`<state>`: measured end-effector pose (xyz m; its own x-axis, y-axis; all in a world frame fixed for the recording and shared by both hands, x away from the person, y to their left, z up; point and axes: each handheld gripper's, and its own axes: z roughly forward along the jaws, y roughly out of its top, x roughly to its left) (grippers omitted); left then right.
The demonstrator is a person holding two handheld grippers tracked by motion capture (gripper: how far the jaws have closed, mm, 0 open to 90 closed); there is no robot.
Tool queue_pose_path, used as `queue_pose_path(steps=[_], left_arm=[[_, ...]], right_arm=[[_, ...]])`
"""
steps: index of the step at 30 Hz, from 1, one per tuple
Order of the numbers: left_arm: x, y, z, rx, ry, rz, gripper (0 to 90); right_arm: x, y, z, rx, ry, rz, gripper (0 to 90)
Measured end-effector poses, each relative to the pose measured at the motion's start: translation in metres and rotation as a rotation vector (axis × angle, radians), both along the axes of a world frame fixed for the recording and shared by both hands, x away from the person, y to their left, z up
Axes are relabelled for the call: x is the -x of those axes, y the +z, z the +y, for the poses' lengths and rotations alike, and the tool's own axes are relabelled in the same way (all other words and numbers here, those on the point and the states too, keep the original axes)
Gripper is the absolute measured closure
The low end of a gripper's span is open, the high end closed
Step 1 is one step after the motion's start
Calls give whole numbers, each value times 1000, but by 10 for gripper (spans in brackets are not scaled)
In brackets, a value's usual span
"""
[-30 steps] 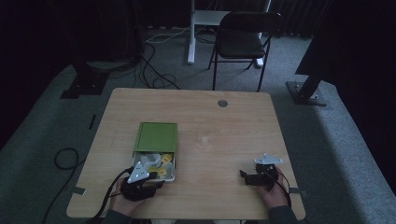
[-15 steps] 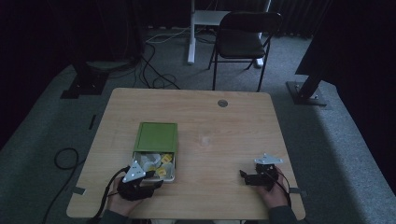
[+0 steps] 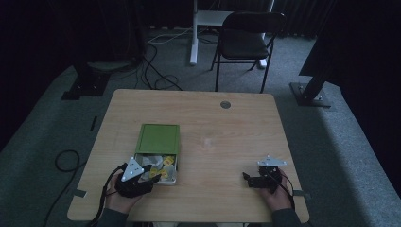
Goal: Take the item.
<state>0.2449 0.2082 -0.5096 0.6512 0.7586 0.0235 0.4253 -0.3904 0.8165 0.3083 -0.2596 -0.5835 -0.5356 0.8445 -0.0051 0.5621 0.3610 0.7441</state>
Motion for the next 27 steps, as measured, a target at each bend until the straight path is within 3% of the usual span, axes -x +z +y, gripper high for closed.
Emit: queue_pose_path(steps=[11, 27], left_arm=[[-7, -2, -17, -4, -27, 11, 521], [-21, -7, -35, -61, 2, 23, 604]], right_arm=[[0, 0, 0, 0, 0, 0, 115], [0, 0, 0, 0, 0, -1, 115]])
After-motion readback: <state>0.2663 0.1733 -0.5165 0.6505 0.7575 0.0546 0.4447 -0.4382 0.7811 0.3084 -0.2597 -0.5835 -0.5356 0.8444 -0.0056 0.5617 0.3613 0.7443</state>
